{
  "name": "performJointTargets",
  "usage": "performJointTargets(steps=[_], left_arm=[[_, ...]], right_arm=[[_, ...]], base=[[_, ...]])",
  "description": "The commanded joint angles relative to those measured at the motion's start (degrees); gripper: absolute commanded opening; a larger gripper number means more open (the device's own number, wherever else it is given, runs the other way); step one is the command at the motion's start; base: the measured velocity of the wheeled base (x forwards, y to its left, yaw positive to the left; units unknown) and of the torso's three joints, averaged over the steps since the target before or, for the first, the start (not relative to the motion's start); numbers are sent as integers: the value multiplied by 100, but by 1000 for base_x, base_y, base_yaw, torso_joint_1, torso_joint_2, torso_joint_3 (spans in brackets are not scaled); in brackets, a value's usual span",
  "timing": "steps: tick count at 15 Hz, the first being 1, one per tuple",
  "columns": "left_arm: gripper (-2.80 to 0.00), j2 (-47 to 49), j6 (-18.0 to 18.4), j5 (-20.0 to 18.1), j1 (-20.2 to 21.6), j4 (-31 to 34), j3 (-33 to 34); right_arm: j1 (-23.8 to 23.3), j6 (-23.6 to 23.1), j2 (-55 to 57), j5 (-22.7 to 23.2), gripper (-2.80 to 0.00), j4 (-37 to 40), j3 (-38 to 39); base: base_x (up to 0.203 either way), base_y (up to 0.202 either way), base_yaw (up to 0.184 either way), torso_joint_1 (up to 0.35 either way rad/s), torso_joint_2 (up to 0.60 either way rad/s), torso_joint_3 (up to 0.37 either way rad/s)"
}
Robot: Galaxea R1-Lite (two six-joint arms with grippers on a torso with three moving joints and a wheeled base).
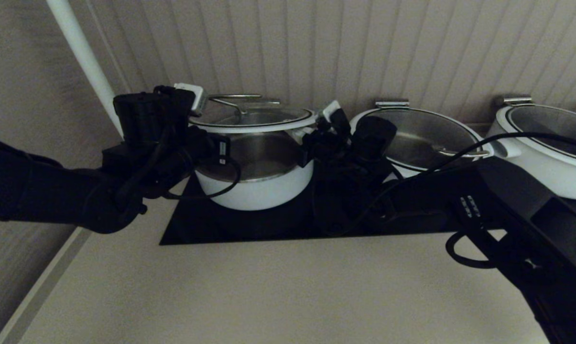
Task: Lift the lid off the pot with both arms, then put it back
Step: Open the pot lid completely
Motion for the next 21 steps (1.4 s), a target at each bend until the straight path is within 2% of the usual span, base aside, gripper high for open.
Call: performJointTargets(steps=[1,12,21], left_arm=[[-280,21,7,6,-2,-28,-14],[-280,3,15,6,-2,-28,-102],[-280,-58,24,15,-2,-28,-76]], right_arm=[[17,-38,-40,22,-280,-27,53],[18,-110,-890,59,-280,-325,2030],[0,-96,-2080,58,-280,-551,3676]], base=[[0,0,0,0,0,0],[0,0,0,0,0,0],[0,0,0,0,0,0]])
